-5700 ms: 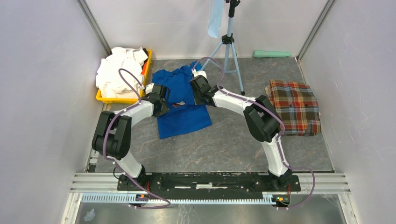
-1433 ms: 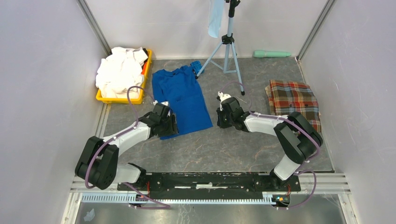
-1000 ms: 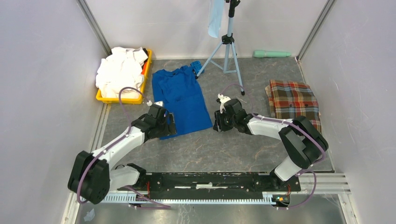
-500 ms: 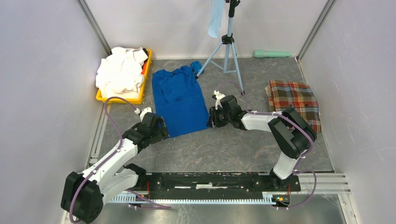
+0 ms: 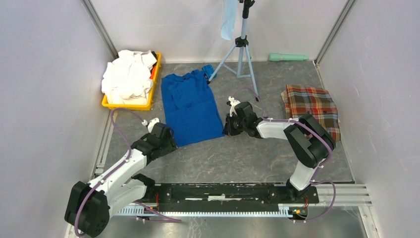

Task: Fold and stack the mixed laundry pile
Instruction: Fold the T-shirt.

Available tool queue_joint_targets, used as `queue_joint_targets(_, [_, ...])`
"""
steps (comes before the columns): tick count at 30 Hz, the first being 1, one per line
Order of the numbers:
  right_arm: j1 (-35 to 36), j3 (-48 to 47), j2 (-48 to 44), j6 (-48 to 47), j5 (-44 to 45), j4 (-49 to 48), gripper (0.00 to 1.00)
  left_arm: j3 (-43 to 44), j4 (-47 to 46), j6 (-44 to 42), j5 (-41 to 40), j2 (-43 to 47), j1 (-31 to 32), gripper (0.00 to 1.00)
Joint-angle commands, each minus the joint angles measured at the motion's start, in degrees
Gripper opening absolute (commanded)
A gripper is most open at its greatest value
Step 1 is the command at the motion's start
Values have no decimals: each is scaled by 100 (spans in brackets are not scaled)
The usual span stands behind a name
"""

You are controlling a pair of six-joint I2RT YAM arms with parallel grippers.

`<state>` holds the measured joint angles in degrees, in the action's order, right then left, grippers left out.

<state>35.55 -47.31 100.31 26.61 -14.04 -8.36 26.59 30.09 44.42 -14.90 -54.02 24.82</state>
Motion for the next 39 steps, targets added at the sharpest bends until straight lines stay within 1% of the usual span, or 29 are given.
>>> queue_joint_targets(1, [-15,184,23,-48,-73,107,7,-181,-411,443,39,-99,-29,62])
queue_joint_targets(3, [-17,204,37,-35,-82,89,5,-251,-511,462,-6,-197,-27,61])
queue_joint_targets(8, [-20,213,63,-44,-116,71,2,-476,-970,445,4,-247,-24,53])
queue_joint_targets(12, [-18,231,81,-51,-121,71,1,-532,-978,453,-71,-76,-29,52])
queue_joint_targets(16, [-20,231,120,-67,-131,59,0,-538,-773,565,-291,177,-25,55])
queue_joint_targets(21, [-18,212,171,-60,-153,49,0,-678,-902,698,-352,331,-28,55])
queue_joint_targets(24, [-18,209,177,-73,-159,49,0,-664,-1019,682,-287,219,-29,51])
queue_joint_targets(28, [-14,213,190,-90,-149,62,0,-668,-1149,682,-184,74,-26,43])
queue_joint_targets(31, [-15,220,206,-87,-149,64,0,-690,-1254,706,-116,-39,-28,41])
queue_joint_targets(32, [-15,228,209,-90,-148,54,0,-690,-1297,701,-91,-87,-24,38])
queue_joint_targets(36, [-21,248,207,-94,-156,45,0,-698,-1431,690,-55,-180,-27,36])
queue_joint_targets(37, [-15,256,202,-90,-157,53,0,-707,-1471,691,-49,-171,-23,34])
queue_joint_targets(39, [-15,274,182,-95,-153,46,0,-717,-1523,660,-49,-162,-25,26])
